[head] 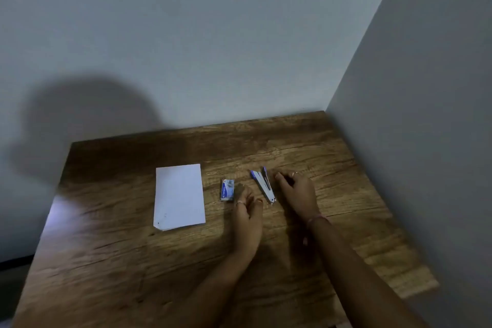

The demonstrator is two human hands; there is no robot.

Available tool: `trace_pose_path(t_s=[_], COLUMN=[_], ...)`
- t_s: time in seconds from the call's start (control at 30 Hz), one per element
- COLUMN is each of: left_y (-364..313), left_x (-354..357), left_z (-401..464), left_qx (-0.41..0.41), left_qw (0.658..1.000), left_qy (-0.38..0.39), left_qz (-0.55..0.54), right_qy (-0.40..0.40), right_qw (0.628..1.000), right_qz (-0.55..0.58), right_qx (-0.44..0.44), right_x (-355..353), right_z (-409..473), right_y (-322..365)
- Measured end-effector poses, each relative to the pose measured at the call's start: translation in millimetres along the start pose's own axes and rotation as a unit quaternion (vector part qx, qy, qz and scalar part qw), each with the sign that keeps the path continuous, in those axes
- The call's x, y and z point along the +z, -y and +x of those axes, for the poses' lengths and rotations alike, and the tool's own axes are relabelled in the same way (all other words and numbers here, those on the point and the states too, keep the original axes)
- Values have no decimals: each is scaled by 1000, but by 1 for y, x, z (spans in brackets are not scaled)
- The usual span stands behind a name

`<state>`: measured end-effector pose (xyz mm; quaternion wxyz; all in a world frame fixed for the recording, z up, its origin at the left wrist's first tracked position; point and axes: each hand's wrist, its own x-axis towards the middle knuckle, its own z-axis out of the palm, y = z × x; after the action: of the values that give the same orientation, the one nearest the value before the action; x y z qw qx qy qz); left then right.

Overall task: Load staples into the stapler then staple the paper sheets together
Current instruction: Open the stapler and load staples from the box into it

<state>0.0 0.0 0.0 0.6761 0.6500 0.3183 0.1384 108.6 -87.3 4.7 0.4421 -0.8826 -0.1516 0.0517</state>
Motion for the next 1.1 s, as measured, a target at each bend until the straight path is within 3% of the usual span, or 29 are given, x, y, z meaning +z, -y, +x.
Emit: trace_pose_path(t_s=[0.43,0.7,0.87,1.03,1.1], left_y=[-18,-31,-51,-67,-74], left_x=[15,13,10,12,9], left_z=[9,13,12,8,6], left_qx=[-81,-151,-95,-42,-33], left_qw=[996,979,974,983,977], left_qy=[29,67,70,49,35], left_qz=[-33,-115,-196,-173,-206], right_qy=[101,53,-9,-45,-53], right_qw=[980,997,997,998,992], right_qz=[-171,-59,23,44,117], right_qx=[33,-18,-77,-27,21], right_x=[10,-8,-30,-44,-50], right_z=[15,-5,-22,-21,-20], right_y=[15,21,51,66,71])
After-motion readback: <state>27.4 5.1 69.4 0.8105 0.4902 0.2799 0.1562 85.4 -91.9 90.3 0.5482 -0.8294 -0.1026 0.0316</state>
